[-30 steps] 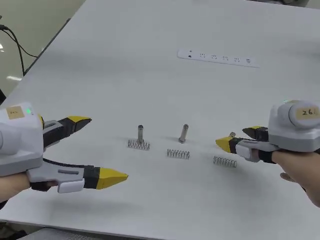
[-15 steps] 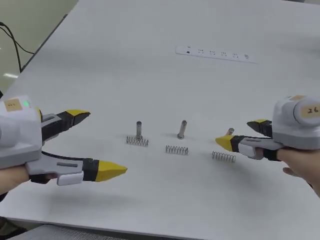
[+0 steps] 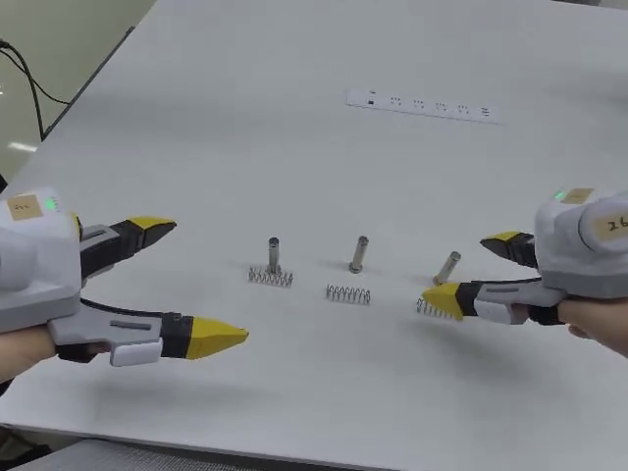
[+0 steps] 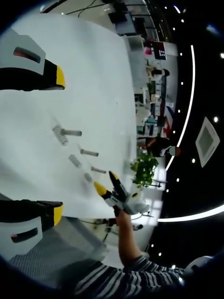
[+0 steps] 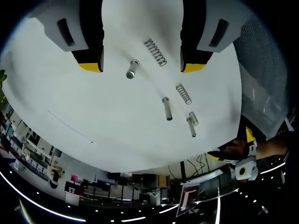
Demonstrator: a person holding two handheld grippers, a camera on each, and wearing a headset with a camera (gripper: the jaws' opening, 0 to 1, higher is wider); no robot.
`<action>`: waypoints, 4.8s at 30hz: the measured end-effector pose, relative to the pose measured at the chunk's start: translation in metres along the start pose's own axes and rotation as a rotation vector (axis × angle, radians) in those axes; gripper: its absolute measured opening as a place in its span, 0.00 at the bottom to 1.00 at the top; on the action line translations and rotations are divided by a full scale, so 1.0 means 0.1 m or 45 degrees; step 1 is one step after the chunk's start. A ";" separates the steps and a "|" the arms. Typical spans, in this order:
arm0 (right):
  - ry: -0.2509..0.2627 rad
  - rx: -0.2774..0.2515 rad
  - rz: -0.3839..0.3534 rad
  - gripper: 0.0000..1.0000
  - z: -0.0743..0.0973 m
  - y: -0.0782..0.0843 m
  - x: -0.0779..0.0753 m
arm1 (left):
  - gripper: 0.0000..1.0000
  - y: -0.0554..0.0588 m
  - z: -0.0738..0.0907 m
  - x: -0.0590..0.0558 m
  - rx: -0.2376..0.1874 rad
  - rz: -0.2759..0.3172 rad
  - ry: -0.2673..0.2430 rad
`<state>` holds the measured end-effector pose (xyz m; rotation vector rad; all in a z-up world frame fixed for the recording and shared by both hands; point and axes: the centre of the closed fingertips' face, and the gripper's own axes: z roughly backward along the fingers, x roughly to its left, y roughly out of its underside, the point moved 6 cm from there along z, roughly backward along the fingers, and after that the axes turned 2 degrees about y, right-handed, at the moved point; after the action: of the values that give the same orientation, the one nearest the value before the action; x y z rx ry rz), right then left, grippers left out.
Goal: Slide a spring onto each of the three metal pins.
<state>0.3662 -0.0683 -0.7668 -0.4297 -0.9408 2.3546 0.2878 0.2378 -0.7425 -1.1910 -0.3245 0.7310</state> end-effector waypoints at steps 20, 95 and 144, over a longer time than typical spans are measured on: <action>-0.161 0.232 0.168 0.43 -0.05 0.21 0.10 | 0.96 0.01 0.02 0.02 0.003 0.003 -0.006; -0.285 0.334 0.517 0.07 -0.03 0.16 0.28 | 0.92 0.04 0.01 -0.11 0.033 -0.005 0.063; -0.383 0.261 0.675 0.07 0.11 -0.18 0.75 | 0.51 -0.12 -0.90 -0.63 0.150 -0.137 0.537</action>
<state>0.3087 -0.0181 -0.7525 -0.2685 -0.7665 3.0308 0.2991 0.1287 -0.7545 -1.1729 0.0068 0.3859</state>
